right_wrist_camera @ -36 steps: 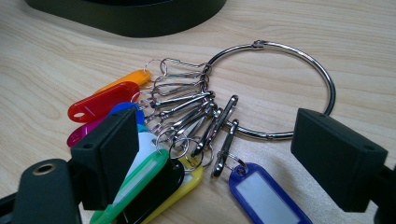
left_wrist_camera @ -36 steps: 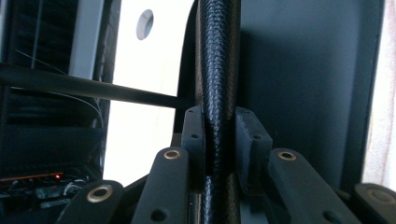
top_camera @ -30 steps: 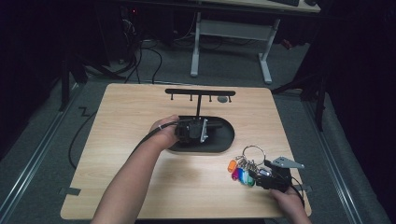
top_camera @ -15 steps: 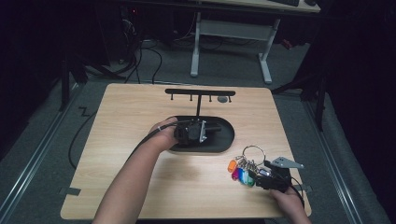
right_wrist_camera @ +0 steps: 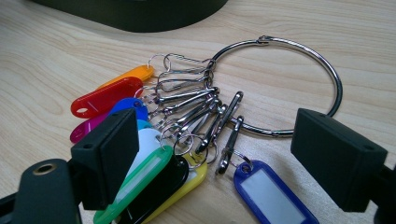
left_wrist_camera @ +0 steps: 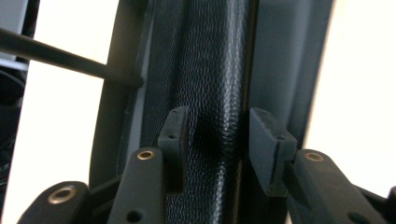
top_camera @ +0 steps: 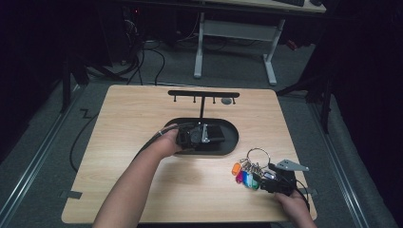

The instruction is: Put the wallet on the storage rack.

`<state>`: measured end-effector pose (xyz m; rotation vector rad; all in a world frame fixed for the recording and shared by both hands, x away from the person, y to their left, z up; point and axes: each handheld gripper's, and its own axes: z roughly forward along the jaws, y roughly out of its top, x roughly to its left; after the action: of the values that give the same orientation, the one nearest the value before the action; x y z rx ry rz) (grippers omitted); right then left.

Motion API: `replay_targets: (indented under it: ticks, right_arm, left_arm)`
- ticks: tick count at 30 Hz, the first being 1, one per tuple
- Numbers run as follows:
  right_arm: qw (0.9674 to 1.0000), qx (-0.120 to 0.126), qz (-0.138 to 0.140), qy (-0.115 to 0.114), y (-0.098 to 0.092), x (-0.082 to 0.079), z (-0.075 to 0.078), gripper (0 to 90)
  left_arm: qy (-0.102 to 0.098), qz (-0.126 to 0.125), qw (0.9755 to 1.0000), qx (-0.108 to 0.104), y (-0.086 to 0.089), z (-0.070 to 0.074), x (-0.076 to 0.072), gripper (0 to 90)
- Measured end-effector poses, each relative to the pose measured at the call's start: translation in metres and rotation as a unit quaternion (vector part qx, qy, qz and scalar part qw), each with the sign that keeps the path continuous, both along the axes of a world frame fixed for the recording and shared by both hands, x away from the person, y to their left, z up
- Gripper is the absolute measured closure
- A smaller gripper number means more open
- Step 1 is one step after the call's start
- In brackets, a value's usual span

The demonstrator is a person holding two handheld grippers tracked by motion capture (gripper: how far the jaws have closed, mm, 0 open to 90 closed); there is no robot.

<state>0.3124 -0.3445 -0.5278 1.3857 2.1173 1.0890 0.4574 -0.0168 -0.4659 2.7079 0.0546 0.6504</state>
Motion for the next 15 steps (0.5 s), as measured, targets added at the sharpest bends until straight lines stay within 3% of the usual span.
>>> replay_targets:
  ticks: [9,11,14,15]
  right_arm:
    - [1.0,0.0,0.001,-0.003,0.0,0.0,0.0,15.1]
    - [1.0,-0.001,0.001,-0.003,0.0,0.0,0.0,15.1]
    - [1.0,0.0,-0.002,-0.001,0.0,0.0,0.0,15.1]
    - [1.0,-0.002,-0.001,-0.003,0.0,0.0,0.0,15.1]
  left_arm:
    - [-0.003,0.025,0.9987,-0.044,0.017,0.019,-0.021,59.4]
    - [0.003,0.039,0.9971,-0.065,0.027,0.022,-0.032,59.2]
    - [0.005,0.051,0.9959,-0.075,0.034,0.021,-0.038,59.4]
    - [0.012,0.065,0.9939,-0.088,0.041,0.019,-0.044,59.3]
